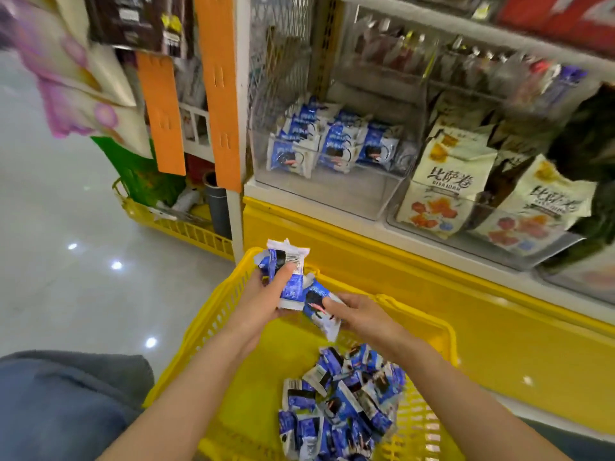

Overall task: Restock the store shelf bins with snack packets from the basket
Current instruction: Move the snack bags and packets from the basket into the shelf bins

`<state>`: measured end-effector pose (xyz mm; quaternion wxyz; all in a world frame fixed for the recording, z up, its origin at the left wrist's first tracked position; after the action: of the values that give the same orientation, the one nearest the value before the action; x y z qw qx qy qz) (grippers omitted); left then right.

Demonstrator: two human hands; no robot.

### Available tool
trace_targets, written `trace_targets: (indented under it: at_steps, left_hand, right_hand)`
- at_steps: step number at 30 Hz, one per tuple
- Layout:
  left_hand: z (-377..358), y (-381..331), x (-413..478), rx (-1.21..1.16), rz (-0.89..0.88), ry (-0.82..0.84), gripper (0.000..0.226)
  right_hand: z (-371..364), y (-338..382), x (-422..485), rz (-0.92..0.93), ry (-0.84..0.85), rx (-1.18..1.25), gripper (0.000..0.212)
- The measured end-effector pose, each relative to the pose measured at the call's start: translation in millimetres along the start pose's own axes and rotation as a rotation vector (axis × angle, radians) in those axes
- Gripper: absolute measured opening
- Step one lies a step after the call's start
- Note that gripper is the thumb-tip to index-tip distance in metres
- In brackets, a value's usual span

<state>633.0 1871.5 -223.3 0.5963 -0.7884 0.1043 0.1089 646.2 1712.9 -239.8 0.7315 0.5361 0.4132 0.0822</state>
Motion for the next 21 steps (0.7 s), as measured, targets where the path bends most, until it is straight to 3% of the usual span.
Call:
trace_targets:
  at_steps: [5, 9, 13, 16, 18, 21]
  left_hand:
    - [-24.7, -68.9, -6.2, 0.119, -0.111, 0.120, 0.013]
    - [-32.9, -115.8, -7.8, 0.138, -0.175, 0.162, 0.012]
    - [-30.8, -149.6, -0.7, 0.081, -0.247, 0.150, 0.029]
    - [-22.2, -158.0, 11.2, 0.066, -0.250, 0.117, 0.047]
    - [-17.3, -159.8, 19.4, 0.057, -0.249, 0.102, 0.055]
    - [-10.6, -166.5, 30.8, 0.047, -0.291, 0.083, 0.056]
  right_hand:
    - [20.6, 59.1, -33.6, 0.099, -0.045, -0.058, 0.018]
    - [46.6, 121.7, -57.6, 0.179, -0.171, -0.241, 0.011]
    - [73.7, 191.7, -66.6, 0.290, -0.373, -0.539, 0.015]
    - [102.5, 238.6, -62.3, 0.337, -0.662, -0.768, 0.025]
    - [123.7, 259.1, -46.3, 0.282, -0.791, -0.860, 0.033]
    - [155.1, 269.1, -7.2, -0.012, -0.849, -0.994, 0.039]
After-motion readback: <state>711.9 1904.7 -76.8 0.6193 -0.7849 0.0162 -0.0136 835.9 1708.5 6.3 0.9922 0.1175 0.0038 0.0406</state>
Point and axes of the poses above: each hand's wrist, its own x-axis towards the middle knuckle, its own z-axis out of the back of the hand, y = z × x, the point moved 8 cm from there along x, towards the middle knuckle, and after that the axes turned 12 degrees about y, right-handed, at the moved point
